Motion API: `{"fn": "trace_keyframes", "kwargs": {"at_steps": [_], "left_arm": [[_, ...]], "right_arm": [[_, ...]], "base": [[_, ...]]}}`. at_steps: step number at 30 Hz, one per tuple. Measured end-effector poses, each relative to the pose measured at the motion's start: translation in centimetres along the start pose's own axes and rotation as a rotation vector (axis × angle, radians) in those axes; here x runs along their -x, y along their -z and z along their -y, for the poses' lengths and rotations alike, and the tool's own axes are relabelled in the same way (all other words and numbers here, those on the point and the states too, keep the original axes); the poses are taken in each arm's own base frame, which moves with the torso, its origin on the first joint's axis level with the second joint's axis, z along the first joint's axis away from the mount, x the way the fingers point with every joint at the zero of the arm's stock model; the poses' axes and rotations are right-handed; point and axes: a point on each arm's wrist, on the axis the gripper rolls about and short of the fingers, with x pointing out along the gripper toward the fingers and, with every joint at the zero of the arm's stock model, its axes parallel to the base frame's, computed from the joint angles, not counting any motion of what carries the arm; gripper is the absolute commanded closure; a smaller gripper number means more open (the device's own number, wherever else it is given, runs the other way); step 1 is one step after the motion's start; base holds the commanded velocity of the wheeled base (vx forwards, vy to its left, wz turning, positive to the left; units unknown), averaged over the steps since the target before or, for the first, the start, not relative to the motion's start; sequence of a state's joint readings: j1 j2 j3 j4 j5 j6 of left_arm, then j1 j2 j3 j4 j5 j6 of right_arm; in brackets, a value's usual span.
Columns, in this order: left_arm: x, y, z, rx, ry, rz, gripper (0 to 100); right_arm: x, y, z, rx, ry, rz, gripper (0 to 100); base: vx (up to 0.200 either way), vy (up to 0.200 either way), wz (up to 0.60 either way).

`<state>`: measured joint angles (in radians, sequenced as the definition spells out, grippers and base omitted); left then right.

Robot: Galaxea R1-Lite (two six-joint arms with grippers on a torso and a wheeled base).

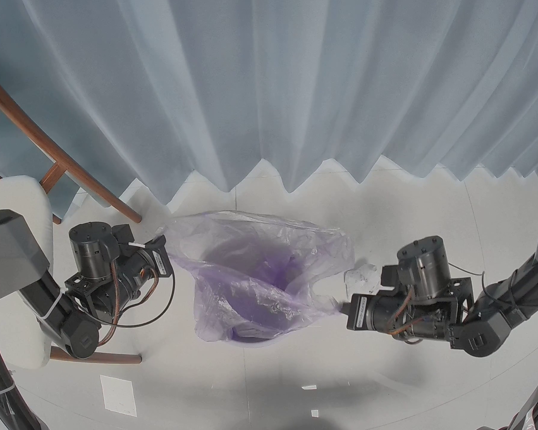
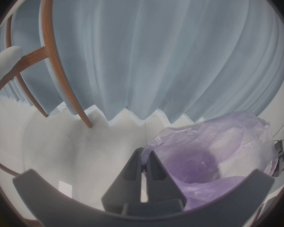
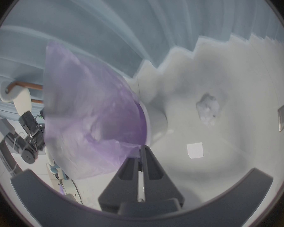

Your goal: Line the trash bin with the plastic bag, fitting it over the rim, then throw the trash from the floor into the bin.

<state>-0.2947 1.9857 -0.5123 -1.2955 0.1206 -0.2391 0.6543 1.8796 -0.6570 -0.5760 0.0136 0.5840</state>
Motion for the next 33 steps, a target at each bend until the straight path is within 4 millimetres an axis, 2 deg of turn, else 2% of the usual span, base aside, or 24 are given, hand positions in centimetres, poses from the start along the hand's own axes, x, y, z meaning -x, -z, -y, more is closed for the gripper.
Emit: {"fn": "trace_keyframes", "kwargs": {"at_steps": [7, 11, 14, 18, 22, 26, 33], "left_arm": [[-2.4, -0.8, 0.9, 0.041, 0.028, 0.062, 100], [-2.9, -0.4, 2.3, 0.041, 0.069, 0.061, 100], [-2.3, 0.7, 2.8, 0.035, 0.094, 0.031, 100], [-0.7, 2.5, 2.8, 0.010, 0.147, -0.019, 100], [1.2, 4.2, 1.7, -0.071, 0.223, -0.096, 100], [2.4, 5.1, 0.4, -0.176, 0.265, -0.144, 100], [2.5, 6.5, -1.7, -0.306, 0.251, -0.199, 100]], "right_arm": [[-2.2, -3.8, -1.9, 0.001, -0.050, 0.111, 100], [-3.0, -4.0, -2.8, 0.016, -0.067, 0.118, 100], [-3.3, -3.3, -3.0, 0.031, -0.070, 0.098, 100], [-3.4, -1.0, -2.6, 0.056, -0.058, 0.041, 100], [-3.0, 2.0, -1.5, 0.079, -0.040, -0.021, 100], [-2.7, 3.9, -0.7, 0.093, -0.031, -0.052, 100], [-3.9, 4.5, -0.5, 0.101, -0.020, -0.023, 100]], "base": [[0.000, 0.000, 0.00], [0.000, 0.000, 0.00], [0.000, 0.000, 0.00], [0.000, 0.000, 0.00], [0.000, 0.000, 0.00], [0.000, 0.000, 0.00], [0.000, 0.000, 0.00]]}}
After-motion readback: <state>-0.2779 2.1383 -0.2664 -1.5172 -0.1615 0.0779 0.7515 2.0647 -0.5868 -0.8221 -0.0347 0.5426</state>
